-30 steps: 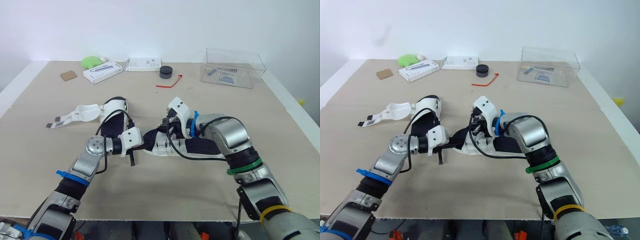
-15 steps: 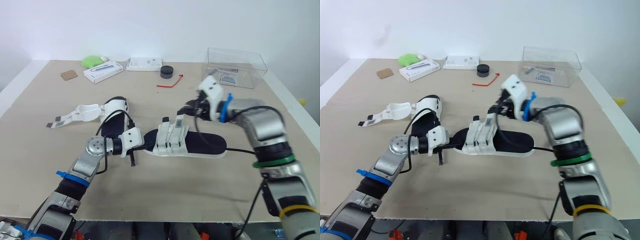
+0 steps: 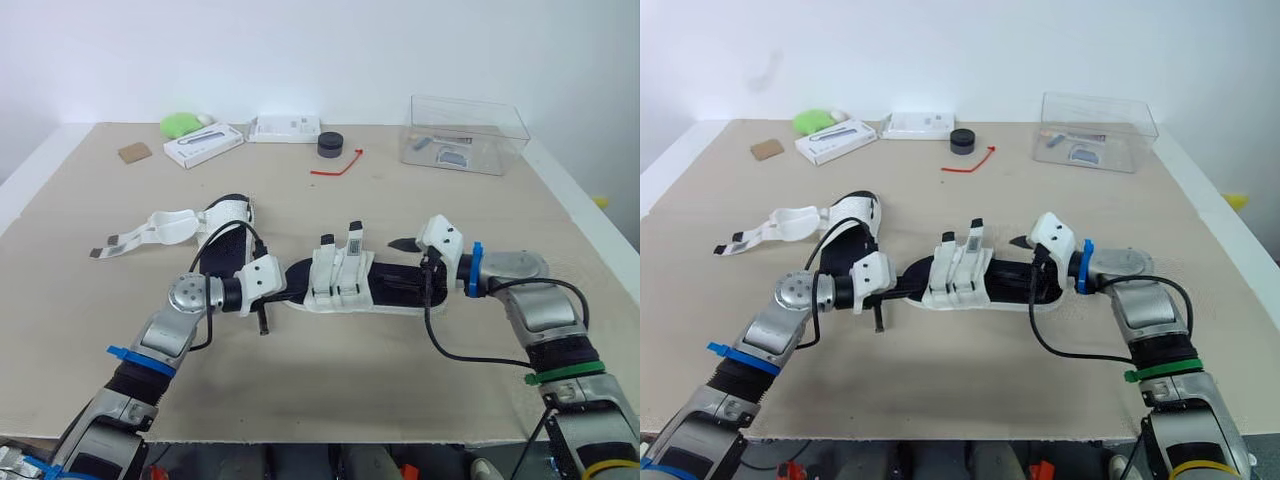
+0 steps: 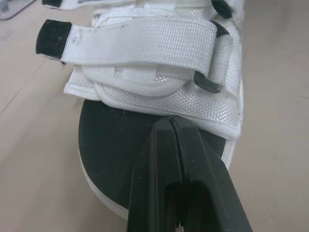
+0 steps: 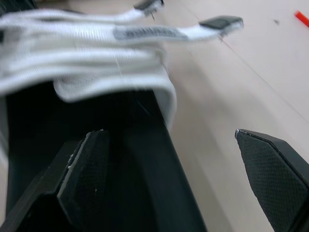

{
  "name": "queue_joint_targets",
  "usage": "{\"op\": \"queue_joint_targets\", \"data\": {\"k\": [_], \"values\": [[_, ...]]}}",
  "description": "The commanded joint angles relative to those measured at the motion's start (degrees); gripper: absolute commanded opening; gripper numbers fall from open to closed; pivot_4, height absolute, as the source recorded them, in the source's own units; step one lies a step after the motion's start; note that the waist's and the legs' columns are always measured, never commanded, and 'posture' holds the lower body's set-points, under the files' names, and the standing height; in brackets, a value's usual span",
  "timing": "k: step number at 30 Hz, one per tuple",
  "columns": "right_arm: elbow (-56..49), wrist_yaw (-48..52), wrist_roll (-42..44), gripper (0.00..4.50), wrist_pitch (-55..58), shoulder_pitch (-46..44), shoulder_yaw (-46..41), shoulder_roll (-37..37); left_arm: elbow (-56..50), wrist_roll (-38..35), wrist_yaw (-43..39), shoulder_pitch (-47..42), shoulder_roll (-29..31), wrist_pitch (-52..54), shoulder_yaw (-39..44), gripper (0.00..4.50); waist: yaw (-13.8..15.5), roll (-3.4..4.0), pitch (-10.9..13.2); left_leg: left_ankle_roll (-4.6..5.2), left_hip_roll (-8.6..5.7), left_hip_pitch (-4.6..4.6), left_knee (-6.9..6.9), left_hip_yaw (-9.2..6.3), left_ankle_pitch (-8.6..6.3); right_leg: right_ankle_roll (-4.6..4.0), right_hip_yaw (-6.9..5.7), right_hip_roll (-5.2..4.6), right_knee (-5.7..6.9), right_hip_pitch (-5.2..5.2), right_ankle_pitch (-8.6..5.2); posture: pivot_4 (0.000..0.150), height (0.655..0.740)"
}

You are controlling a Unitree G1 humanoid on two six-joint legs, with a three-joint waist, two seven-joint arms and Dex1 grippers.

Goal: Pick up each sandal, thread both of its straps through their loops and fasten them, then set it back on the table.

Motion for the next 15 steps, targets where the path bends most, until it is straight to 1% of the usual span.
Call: {"op": "queue_joint_targets", "data": {"k": [1,8,11,13,14,15], "values": [[0.38,0.78,-0.42,4.47,-1.52,-3.11,1.16,2.56,-1.16,-0.14,-1.65,1.88,0.23,1.87,-1.69,0.00,0.00,0.00,0.00,0.00,-0.01,-0.05,0.00,0.00,-0.01,0.00,-0.01,-0.02,0.00,-0.03,0.00,0.150,0.7400],[4.75,3.19,-2.50,4.47,-4.70,-5.61,3.70,5.92,-2.65,-0.60,-1.70,1.68,0.90,1.42,-0.72,0.00,0.00,0.00,0.00,0.01,-0.04,-0.26,0.02,-0.05,-0.07,0.00,-0.05,-0.07,-0.02,-0.15,0.00,0.150,0.7400],[4.98,4.97,-1.95,3.71,-4.14,-5.25,3.69,5.82,-3.10,-1.61,-1.59,1.57,0.95,1.47,0.51,0.00,0.00,0.00,0.01,0.01,-0.05,-0.26,0.03,-0.04,-0.08,0.00,-0.05,-0.11,-0.02,-0.15,0.00,0.150,0.7400],[4.75,5.47,-1.82,3.01,-4.11,-4.80,3.43,5.70,-3.39,-2.48,-1.56,1.67,0.79,1.89,1.20,0.00,0.00,0.00,0.01,0.01,-0.05,-0.26,0.03,-0.04,-0.08,0.00,-0.05,-0.10,-0.01,-0.16,0.00,0.150,0.7400],[4.49,5.59,-1.68,2.50,-4.00,-4.65,3.28,5.69,-3.73,-3.15,-1.67,1.82,0.67,2.15,1.61,0.00,0.00,0.00,0.01,0.01,-0.05,-0.26,0.03,-0.04,-0.08,0.00,-0.05,-0.10,0.00,-0.16,0.00,0.150,0.7400],[4.17,5.62,-1.43,2.09,-3.65,-4.48,3.09,5.70,-4.16,-3.86,-1.91,2.02,0.62,2.25,1.96,0.00,0.00,0.00,0.01,0.01,-0.05,-0.26,0.03,-0.05,-0.08,-0.01,-0.06,-0.10,0.00,-0.16,0.00,0.150,0.7400]]}}
